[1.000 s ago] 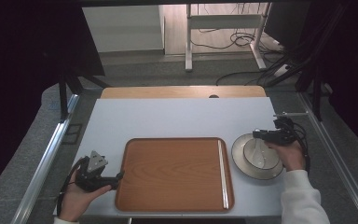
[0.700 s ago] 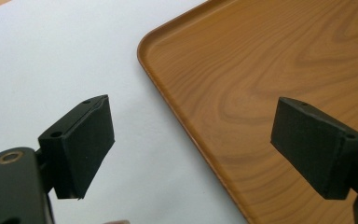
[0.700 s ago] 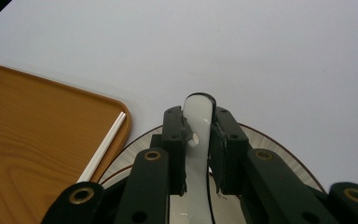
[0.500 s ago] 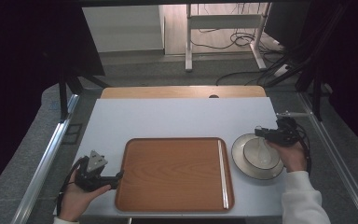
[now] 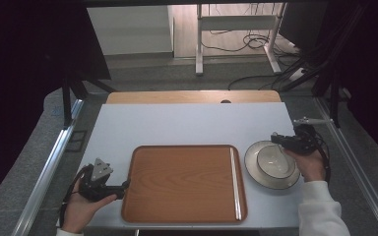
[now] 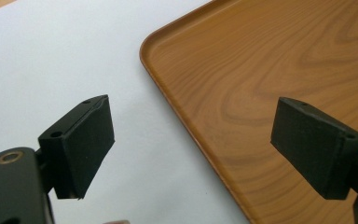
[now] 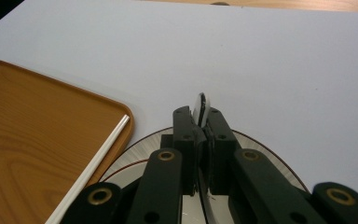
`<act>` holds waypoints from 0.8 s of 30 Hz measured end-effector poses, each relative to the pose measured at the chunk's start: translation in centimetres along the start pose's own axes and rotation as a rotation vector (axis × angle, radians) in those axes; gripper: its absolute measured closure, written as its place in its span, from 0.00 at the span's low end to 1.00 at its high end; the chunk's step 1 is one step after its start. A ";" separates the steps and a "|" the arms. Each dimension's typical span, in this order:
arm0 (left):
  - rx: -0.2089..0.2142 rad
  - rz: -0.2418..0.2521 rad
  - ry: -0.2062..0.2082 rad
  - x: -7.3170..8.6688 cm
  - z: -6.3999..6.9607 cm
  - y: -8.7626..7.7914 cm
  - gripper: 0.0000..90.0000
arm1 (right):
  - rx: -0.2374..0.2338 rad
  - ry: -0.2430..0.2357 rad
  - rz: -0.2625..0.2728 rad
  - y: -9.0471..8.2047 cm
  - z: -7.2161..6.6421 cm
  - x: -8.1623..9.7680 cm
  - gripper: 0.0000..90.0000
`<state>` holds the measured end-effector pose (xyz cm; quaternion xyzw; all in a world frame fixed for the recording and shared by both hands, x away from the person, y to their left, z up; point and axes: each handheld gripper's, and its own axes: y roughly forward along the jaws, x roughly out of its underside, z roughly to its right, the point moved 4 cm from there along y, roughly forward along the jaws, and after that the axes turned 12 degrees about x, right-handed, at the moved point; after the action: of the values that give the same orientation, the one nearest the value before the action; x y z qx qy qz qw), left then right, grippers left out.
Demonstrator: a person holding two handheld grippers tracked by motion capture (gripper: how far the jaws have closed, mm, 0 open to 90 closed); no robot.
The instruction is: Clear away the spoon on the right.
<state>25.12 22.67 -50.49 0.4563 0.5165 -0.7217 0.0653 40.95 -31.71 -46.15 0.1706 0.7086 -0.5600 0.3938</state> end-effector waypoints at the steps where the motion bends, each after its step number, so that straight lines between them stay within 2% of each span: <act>1: 0.000 0.000 0.000 0.0 0.0 0.0 0.14 | 0.001 -0.001 0.006 -0.1 0.0 0.0 0.95; 12: -0.002 -0.002 0.004 0.0 -0.1 -0.1 0.14 | 0.006 -0.008 0.098 -2.6 -0.1 -1.2 0.95; 18: -0.001 -0.004 0.004 0.0 0.0 -0.1 0.14 | 0.000 -0.025 0.130 -3.7 -0.8 -1.8 0.95; 24: 0.000 -0.004 0.004 0.0 0.0 -0.1 0.14 | -0.032 -0.048 0.159 -4.7 -2.1 -2.5 0.95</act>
<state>25.12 22.71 -50.44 0.4565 0.5176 -0.7209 0.0628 38.59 -30.71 -41.07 0.2064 0.6921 -0.5196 0.4565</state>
